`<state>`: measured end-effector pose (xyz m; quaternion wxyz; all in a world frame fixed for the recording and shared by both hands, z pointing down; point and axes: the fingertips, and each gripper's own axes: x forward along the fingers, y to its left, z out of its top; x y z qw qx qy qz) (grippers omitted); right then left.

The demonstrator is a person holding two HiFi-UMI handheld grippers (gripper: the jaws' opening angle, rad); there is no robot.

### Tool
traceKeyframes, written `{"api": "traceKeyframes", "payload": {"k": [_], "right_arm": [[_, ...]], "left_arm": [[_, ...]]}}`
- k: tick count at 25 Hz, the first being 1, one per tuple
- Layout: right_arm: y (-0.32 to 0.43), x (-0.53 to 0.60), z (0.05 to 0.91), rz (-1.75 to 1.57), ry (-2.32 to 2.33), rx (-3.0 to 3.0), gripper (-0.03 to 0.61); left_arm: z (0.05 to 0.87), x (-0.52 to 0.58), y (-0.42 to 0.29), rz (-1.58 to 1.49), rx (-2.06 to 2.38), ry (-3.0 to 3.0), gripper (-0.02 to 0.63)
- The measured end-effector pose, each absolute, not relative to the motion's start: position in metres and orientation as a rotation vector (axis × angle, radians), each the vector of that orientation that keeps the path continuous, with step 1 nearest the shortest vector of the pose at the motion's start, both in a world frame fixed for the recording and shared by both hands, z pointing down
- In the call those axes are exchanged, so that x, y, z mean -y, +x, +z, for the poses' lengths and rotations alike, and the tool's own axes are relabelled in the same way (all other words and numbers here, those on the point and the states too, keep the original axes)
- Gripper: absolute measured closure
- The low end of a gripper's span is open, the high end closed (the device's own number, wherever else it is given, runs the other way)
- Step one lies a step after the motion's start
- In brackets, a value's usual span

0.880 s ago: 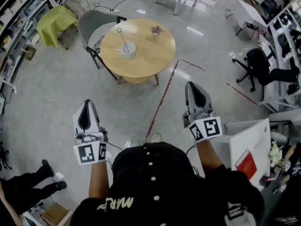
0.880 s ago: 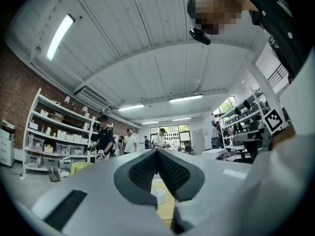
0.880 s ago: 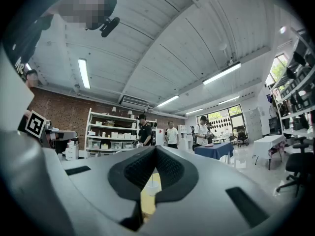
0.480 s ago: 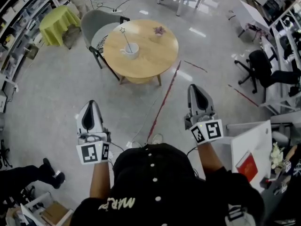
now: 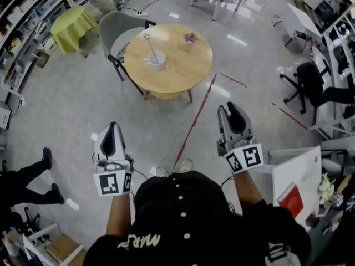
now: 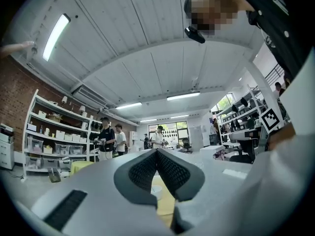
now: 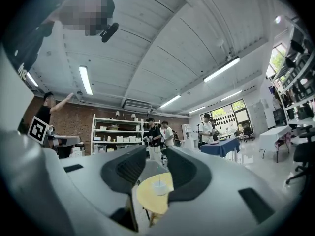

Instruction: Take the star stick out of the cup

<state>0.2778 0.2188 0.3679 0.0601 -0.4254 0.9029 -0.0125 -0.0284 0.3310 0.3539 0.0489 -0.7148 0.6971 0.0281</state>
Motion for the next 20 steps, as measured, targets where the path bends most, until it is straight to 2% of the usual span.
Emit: {"api": "traceKeyframes", "payload": {"k": [2,4,12,20], "right_arm": [[0.281,-0.214,0.373,-0.099,-1.253,-2.746,0.353],[0.284,-0.212,0.375,-0.12,-1.215,-2.754,0.324],[0.289,-0.2,0.381,-0.085,-1.168,-2.795,0.345],[0.266,-0.169,0.391,-0.103,-1.169,-2.809,0.344]], "left_arm": [[0.356,-0.332,-0.024,0.084,-2.144,-2.17,0.615],[0.358,-0.333,-0.021,0.094,-2.172,-2.159,0.615],[0.36,-0.334,-0.004,0.09,-2.232,-2.123,0.615],[0.362,-0.293,-0.023,0.085,-2.201,-2.145,0.615]]}}
